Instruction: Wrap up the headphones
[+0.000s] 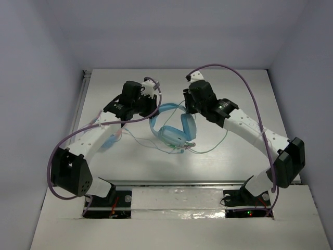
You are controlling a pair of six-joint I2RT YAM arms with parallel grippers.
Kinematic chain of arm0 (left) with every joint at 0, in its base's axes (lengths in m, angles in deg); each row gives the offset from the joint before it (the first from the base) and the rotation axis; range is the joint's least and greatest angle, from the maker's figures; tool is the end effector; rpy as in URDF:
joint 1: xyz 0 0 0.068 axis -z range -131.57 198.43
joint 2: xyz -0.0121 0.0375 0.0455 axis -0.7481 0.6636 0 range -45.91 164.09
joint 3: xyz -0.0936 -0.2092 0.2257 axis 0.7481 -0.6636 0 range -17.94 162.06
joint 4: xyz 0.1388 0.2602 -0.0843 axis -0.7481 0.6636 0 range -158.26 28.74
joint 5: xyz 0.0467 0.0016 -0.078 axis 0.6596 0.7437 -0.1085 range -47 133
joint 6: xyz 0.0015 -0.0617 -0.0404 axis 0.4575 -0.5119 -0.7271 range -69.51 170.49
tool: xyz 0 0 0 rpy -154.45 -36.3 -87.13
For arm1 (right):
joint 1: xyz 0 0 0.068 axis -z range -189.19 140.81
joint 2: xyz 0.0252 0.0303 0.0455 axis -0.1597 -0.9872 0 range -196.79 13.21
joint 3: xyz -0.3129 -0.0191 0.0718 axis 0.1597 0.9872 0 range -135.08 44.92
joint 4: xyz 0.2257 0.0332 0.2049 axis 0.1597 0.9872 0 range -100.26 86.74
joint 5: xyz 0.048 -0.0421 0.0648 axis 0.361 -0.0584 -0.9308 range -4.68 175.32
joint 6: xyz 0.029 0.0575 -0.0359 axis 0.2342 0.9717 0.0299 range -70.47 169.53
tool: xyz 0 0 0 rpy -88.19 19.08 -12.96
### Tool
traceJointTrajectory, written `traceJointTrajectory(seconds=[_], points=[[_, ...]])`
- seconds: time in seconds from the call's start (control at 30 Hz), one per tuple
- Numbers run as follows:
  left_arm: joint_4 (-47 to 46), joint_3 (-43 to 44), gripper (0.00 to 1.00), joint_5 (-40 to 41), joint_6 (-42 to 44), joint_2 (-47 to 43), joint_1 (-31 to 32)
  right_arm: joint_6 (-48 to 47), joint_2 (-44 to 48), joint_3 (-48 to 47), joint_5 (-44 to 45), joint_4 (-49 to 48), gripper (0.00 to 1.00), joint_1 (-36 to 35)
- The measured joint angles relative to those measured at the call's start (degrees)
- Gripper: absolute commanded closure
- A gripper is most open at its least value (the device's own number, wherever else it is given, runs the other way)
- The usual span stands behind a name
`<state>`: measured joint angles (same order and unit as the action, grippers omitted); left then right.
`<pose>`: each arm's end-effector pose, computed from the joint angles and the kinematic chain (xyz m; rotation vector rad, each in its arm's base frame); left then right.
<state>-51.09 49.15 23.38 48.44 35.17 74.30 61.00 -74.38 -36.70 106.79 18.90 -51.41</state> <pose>0.3356 -0.1857 0.3430 0.6451 2.0486 -0.6495 0.3200 0.2600 0.3810 -0.3624 2.1082 0.1389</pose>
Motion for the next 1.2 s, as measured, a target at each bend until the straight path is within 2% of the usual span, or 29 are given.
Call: traceJointTrajectory(seconds=[0.27, 0.33, 0.53, 0.73, 1.03, 1.2], points=[[-2.62, 0.0, 1.0, -5.11, -1.95, -2.62, -2.34, 5.51, 4.55, 7.69, -9.53, -9.62, 0.65, 6.91], [-3.15, 0.0, 1.0, -6.25, -2.84, -3.1, -3.32, 6.64, 5.66, 9.9, -10.4, -12.13, 0.57, 7.04], [-5.62, 0.0, 1.0, -8.59, -5.46, -4.98, -5.7, 8.85, 9.99, 17.4, -15.5, -21.18, 0.48, 8.81], [-6.84, 1.27, 1.0, -7.96, -8.2, -6.69, -5.75, 10.16, 12.68, 26.23, -25.2, -35.8, 0.36, 11.85], [-7.45, 6.82, 1.0, -5.29, -12.63, -6.69, -5.62, 14.03, 2.93, 33.11, -36.13, -51.23, 0.3, 12.9], [-6.19, 8.11, 1.0, -3.37, -13.7, -6.69, -5.62, 16.06, -2.8, 35.89, -38.58, -56.76, 0.34, 12.9]])
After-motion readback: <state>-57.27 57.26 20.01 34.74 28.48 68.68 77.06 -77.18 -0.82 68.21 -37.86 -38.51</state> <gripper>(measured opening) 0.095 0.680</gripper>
